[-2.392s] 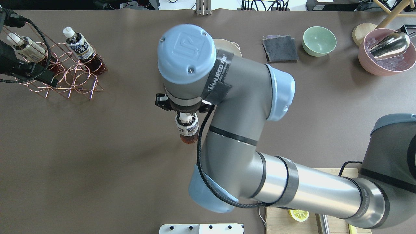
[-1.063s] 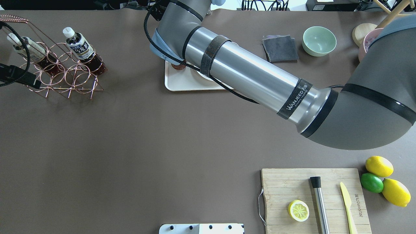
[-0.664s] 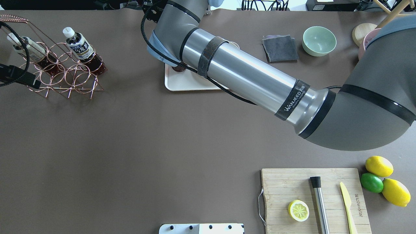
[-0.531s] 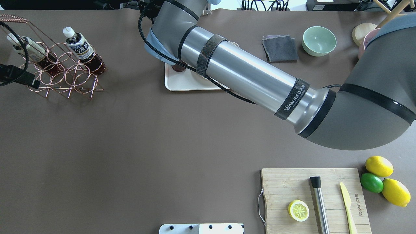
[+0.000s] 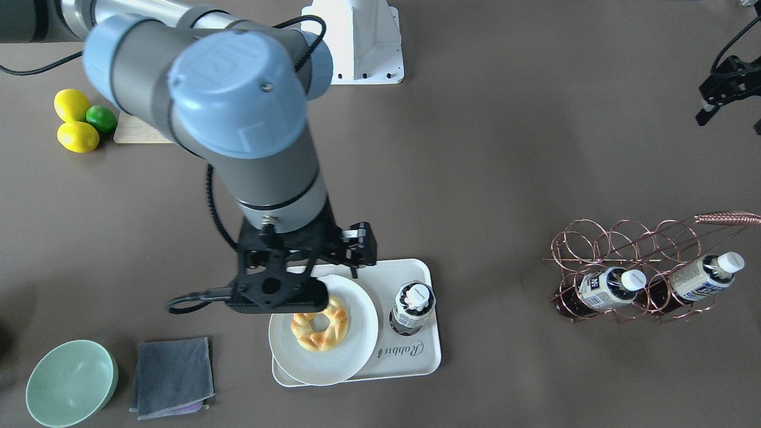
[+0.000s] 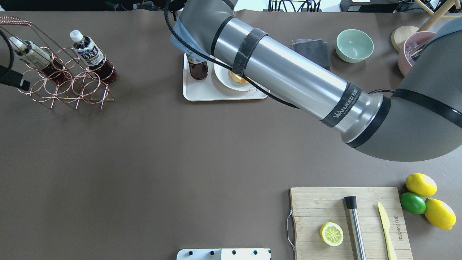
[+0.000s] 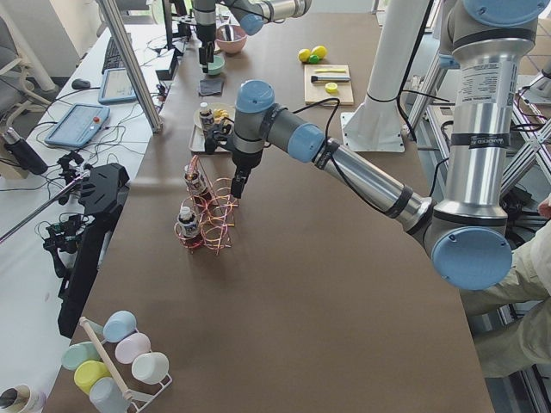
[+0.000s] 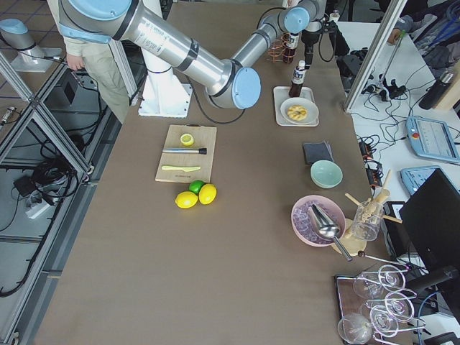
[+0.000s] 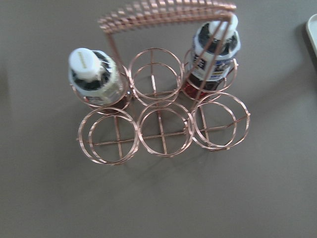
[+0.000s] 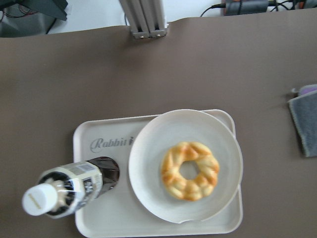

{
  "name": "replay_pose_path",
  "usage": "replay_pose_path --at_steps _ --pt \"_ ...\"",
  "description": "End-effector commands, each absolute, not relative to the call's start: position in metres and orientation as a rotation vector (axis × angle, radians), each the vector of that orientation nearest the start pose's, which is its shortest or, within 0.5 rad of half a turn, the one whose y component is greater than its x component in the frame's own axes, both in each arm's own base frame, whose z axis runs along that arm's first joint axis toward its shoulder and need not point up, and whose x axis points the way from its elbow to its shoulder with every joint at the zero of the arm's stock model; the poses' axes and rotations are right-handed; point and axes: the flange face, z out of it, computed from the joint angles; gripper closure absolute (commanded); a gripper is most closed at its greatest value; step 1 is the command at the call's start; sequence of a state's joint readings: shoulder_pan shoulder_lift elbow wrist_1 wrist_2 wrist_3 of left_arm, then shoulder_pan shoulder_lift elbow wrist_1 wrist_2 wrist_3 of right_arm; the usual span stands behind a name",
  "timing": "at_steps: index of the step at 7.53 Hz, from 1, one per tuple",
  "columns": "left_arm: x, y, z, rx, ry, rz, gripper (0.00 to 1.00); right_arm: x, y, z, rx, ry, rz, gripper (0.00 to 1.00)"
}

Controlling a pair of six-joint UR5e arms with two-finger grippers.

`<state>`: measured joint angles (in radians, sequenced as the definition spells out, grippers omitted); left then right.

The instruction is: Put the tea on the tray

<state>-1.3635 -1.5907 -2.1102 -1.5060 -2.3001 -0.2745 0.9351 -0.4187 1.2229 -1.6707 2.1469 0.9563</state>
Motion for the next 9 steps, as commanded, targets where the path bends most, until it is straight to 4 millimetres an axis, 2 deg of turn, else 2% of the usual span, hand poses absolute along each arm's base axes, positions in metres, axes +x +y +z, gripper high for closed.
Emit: replay_pose_path --at_steps 1,2,3,4,5,6,7,8,9 --pt "-0.107 -0.45 0.466 0.275 0.696 0.238 0.04 -0.265 -0.632 0.204 0.131 -0.814 -0.058 0.01" --pt "-0.139 -0.443 0.486 0.284 0.685 0.253 0.04 -0.208 -0.614 0.27 0.158 -0.777 -0.123 0.01" --pt "-0.162 -0.421 0.51 0.277 0.684 0.228 0.04 -0.144 -0.606 0.321 0.18 -0.75 -0.158 0.01" --pt "-0.172 -0.405 0.52 0.276 0.688 0.21 0.03 -0.097 -0.591 0.383 0.189 -0.707 -0.25 0.0" --pt "-0.182 -0.398 0.516 0.29 0.68 0.191 0.03 -0.033 -0.58 0.421 0.207 -0.68 -0.271 0.0" --pt "-0.18 -0.396 0.526 0.27 0.683 0.185 0.03 0.011 -0.549 0.486 0.171 -0.688 -0.297 0.0" --pt "-0.178 -0.394 0.536 0.251 0.69 0.18 0.03 0.063 -0.528 0.509 0.182 -0.735 -0.256 0.0" --pt "-0.176 -0.398 0.543 0.243 0.691 0.181 0.03 0.088 -0.498 0.543 0.165 -0.743 -0.235 0.0" --pt "-0.172 -0.402 0.55 0.246 0.694 0.186 0.03 0.11 -0.48 0.559 0.172 -0.734 -0.238 0.0"
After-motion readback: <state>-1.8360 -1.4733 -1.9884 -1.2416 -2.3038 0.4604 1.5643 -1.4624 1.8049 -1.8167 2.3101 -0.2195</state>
